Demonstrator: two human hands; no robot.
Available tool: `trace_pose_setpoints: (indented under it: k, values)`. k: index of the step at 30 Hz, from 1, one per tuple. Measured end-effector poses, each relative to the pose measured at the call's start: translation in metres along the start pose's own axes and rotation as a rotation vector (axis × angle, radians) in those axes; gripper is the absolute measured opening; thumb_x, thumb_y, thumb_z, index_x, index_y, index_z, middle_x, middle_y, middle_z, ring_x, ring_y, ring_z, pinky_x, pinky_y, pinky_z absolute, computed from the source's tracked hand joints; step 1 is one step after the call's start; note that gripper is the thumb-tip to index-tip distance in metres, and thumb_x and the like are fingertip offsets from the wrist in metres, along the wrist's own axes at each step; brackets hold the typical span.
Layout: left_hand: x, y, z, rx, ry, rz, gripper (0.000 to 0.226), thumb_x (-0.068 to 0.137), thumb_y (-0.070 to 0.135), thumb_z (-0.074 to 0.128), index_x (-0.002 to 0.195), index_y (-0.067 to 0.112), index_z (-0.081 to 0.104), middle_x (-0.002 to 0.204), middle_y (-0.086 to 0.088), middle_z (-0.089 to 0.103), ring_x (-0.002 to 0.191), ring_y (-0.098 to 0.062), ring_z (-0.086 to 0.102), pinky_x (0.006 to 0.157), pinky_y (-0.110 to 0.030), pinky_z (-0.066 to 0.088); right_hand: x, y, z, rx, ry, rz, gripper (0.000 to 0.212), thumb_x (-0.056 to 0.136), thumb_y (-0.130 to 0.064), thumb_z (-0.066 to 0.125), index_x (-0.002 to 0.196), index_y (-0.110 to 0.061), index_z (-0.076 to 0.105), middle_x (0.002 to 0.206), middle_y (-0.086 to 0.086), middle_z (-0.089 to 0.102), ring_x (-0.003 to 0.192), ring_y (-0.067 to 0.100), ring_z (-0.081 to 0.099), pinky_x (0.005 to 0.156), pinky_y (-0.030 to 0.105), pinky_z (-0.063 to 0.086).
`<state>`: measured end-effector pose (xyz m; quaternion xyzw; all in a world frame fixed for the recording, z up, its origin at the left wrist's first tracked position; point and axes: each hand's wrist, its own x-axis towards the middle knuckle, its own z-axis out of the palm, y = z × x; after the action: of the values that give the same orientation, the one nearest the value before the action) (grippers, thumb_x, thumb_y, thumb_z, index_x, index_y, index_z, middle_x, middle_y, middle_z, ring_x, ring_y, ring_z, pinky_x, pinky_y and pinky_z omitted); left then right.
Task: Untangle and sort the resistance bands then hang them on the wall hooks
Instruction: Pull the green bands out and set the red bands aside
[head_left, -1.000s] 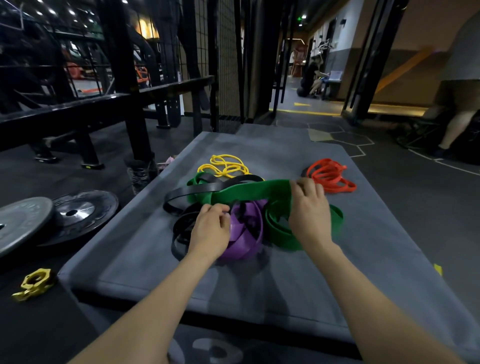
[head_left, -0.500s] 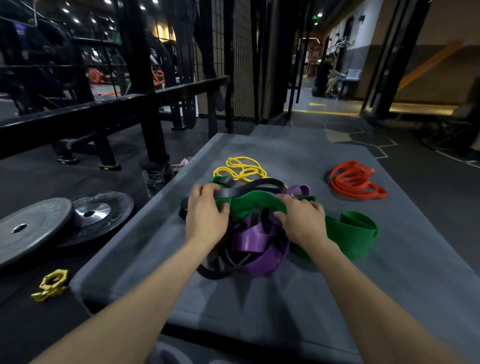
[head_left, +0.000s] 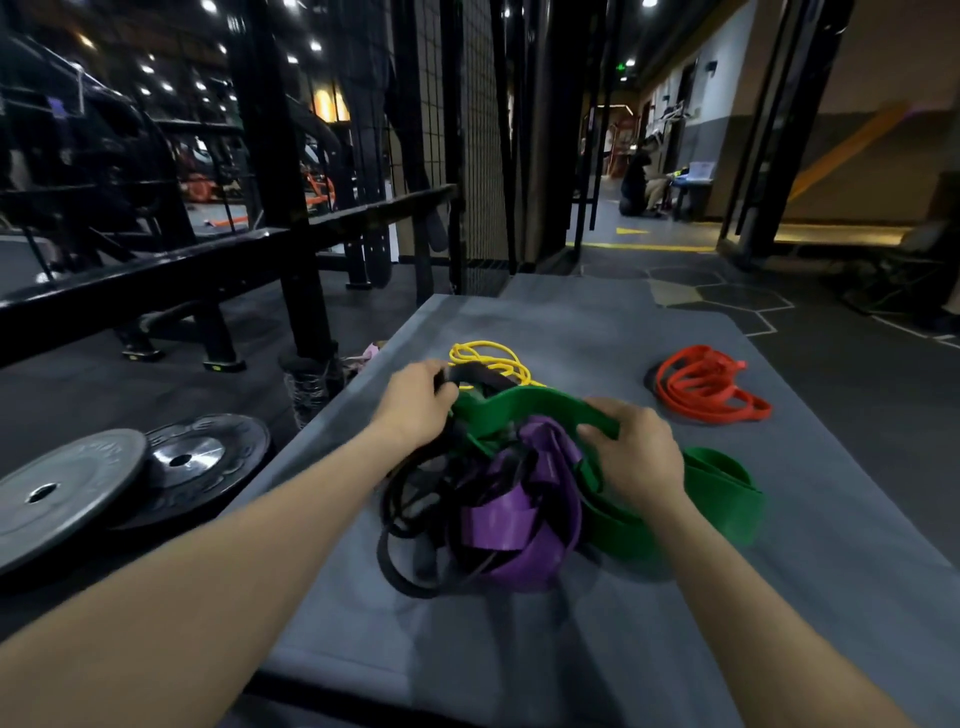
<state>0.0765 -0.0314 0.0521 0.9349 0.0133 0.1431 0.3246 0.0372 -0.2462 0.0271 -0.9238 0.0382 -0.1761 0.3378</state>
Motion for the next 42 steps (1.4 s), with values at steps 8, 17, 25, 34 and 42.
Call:
trace_pose_setpoints:
  k: [8,17,25,34,42]
  values:
    - [0.005,0.067,-0.046,-0.347,0.009,0.228,0.029,0.090,0.009,0.052,0.117,0.011,0.063,0.100,-0.006,0.067,0.090,-0.016,0.060,0.072,-0.013,0.042,-0.007,0.000,-0.050,0.144,0.206,0.014,0.029,0.084,-0.022,0.062,0.112,-0.030,0.066,0.105,0.007,0.071,0.100,0.030,0.063,0.078,0.037,0.050]
    - [0.018,0.127,-0.060,-0.774,-0.011,0.129,0.014,0.091,0.011,0.054,0.088,0.012,0.068,0.078,-0.004,0.065,0.090,-0.024,0.060,0.088,-0.041,0.049,-0.006,-0.009,-0.089,0.192,0.338,0.059,0.028,0.089,-0.021,0.058,0.116,-0.028,0.064,0.103,0.006,0.071,0.096,0.030,0.062,0.069,0.031,0.043]
    - [0.001,0.193,-0.099,-0.933,0.000,0.035,0.011,0.088,0.016,0.062,0.078,0.010,0.064,0.076,-0.012,0.065,0.076,-0.026,0.062,0.073,-0.038,0.054,-0.004,-0.043,-0.159,0.191,0.465,-0.009,0.030,0.090,-0.013,0.057,0.116,-0.023,0.066,0.105,0.011,0.070,0.096,0.031,0.062,0.066,0.029,0.040]
    - [-0.010,0.239,-0.145,-1.144,-0.007,-0.056,0.019,0.083,0.019,0.067,0.092,0.002,0.063,0.085,-0.016,0.066,0.073,-0.028,0.063,0.080,-0.043,0.055,-0.005,-0.076,-0.245,0.099,0.562,-0.097,0.032,0.092,-0.013,0.052,0.118,-0.027,0.064,0.111,0.009,0.068,0.090,0.030,0.060,0.065,0.028,0.038]
    - [-0.013,0.157,-0.090,-0.985,-0.117,-0.225,0.010,0.086,0.016,0.065,0.083,0.007,0.062,0.073,-0.007,0.061,0.060,-0.019,0.057,0.060,-0.027,0.050,0.008,-0.040,-0.190,0.003,0.329,-0.038,0.028,0.088,-0.022,0.057,0.112,-0.033,0.066,0.114,0.005,0.069,0.108,0.032,0.059,0.083,0.037,0.048]
